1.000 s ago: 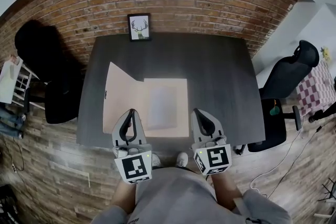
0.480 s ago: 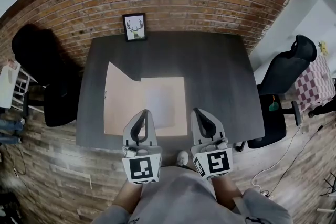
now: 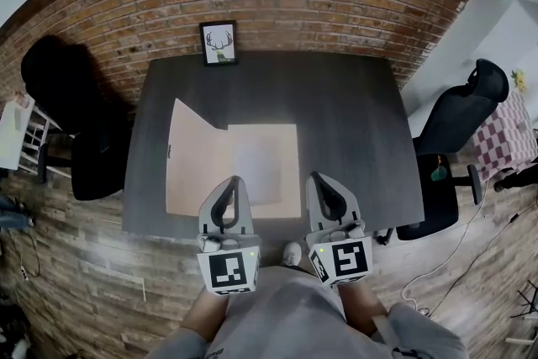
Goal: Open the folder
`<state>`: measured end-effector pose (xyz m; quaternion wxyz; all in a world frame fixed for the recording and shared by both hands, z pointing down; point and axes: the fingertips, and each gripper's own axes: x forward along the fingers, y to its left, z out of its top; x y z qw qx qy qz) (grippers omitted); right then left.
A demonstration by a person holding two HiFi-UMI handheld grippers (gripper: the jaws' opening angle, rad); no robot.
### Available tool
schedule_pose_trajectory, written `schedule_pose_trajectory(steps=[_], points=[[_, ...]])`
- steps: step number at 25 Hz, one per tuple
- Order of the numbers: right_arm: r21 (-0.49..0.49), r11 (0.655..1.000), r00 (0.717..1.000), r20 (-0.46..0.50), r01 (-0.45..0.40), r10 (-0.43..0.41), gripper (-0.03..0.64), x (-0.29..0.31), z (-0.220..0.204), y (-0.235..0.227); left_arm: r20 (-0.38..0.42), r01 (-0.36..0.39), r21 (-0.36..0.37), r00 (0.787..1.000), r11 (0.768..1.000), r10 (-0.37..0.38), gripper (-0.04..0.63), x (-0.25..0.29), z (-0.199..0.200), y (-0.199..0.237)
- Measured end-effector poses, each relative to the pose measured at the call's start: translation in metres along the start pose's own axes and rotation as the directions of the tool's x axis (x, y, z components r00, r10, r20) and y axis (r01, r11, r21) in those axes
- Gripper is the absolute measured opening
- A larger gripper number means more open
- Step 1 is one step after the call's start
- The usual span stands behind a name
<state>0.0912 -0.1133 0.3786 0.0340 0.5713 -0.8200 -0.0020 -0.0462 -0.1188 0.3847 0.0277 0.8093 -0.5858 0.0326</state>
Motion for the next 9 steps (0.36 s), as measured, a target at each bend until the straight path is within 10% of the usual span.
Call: schedule_pose_trajectory(steps=[9], points=[[0.0,1.0,1.0,0.003,-0.003,0.003,-0.002,-0.0003,0.0005,0.0011,-0.008,0.0,0.004,1.0,1.0,0.0,0.003,-0.0007,-0.0019,-0.0007]])
